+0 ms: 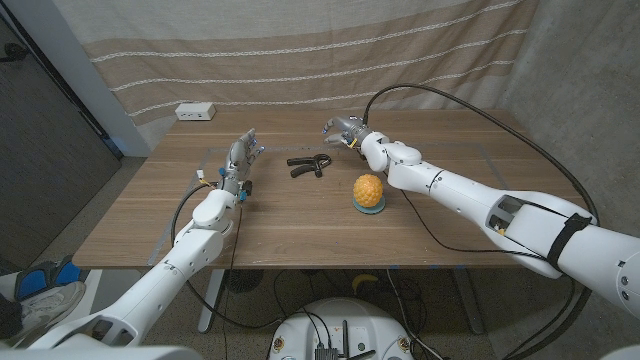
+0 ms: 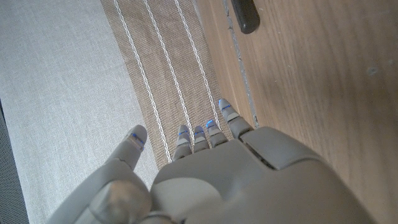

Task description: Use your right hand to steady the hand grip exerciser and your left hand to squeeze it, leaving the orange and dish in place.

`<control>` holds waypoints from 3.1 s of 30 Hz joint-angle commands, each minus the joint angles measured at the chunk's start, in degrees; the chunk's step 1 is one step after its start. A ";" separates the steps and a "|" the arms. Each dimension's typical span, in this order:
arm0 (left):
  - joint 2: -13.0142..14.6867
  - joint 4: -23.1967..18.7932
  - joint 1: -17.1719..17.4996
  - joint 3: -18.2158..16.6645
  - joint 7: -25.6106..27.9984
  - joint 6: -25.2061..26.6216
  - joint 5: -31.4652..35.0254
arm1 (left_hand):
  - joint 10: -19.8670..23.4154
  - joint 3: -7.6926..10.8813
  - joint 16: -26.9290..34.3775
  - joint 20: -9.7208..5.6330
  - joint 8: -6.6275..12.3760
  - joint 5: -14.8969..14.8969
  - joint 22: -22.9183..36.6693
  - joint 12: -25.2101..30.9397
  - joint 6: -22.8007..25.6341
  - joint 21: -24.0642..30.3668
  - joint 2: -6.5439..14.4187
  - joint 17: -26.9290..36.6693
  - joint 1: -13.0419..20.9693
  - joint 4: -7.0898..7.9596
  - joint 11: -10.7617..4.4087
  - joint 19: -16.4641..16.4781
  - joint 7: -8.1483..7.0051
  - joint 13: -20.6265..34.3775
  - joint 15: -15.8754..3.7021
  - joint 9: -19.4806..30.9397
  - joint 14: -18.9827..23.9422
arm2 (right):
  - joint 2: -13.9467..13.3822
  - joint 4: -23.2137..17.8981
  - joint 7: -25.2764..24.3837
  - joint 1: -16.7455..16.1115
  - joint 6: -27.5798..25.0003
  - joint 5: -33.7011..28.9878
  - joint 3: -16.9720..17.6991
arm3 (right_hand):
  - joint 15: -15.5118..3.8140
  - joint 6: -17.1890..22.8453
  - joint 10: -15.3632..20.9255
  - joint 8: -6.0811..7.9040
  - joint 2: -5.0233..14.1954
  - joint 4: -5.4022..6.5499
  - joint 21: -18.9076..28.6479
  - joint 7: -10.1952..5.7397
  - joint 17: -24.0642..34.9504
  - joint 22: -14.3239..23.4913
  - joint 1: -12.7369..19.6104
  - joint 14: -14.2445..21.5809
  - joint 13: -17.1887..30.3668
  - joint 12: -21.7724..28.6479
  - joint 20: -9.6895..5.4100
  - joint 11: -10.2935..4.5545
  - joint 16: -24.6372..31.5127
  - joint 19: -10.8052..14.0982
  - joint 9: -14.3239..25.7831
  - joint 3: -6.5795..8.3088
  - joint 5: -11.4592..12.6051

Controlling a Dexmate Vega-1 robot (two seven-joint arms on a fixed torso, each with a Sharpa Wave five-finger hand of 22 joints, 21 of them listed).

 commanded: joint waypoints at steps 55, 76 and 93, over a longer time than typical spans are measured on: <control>0.18 1.51 -0.88 -0.29 -1.57 -0.11 -1.17 | 0.06 0.13 -0.10 0.02 0.07 -0.16 0.08 -0.13 0.51 -0.30 1.97 0.24 -0.92 -0.39 -0.05 0.44 -0.18 0.33 0.21 0.32 0.22 | 10.03 20.83 -3.66 5.49 3.47 0.89 -8.08 | -5.86 3.90 -0.23 6.00 -2.43 0.83 -1.18 1.21 0.29 0.11 4.80 0.07 2.22 0.22 -0.08 -0.31 0.48 0.68 4.43 -3.87 0.05; 0.26 0.91 -0.67 -0.14 -0.97 0.12 -0.76 | 0.06 0.13 -0.08 -0.01 0.08 -0.17 0.09 -0.11 0.56 -0.38 1.91 0.24 -1.03 -0.45 -0.04 0.41 -0.20 0.33 0.17 0.32 0.25 | 19.22 42.94 -14.36 9.07 10.81 2.84 -13.51 | -8.22 9.31 3.64 11.46 -1.66 1.23 -1.08 0.66 1.60 0.18 7.60 4.02 3.43 1.73 -0.89 -1.51 3.24 2.37 7.12 -5.25 -0.14; 0.34 0.28 -0.42 -0.16 -0.49 0.47 -0.69 | -0.02 0.10 -0.08 0.01 0.09 -0.19 0.09 -0.14 0.64 -0.43 1.78 0.23 -1.09 -0.57 -0.22 0.42 -0.31 0.33 0.14 0.32 0.27 | 20.41 43.20 -5.87 11.88 3.68 8.96 -22.57 | -9.31 14.11 5.49 14.78 1.49 1.38 -1.48 0.90 3.05 0.27 10.56 3.48 4.40 2.33 -1.75 -3.51 4.33 1.98 7.74 -5.31 -0.33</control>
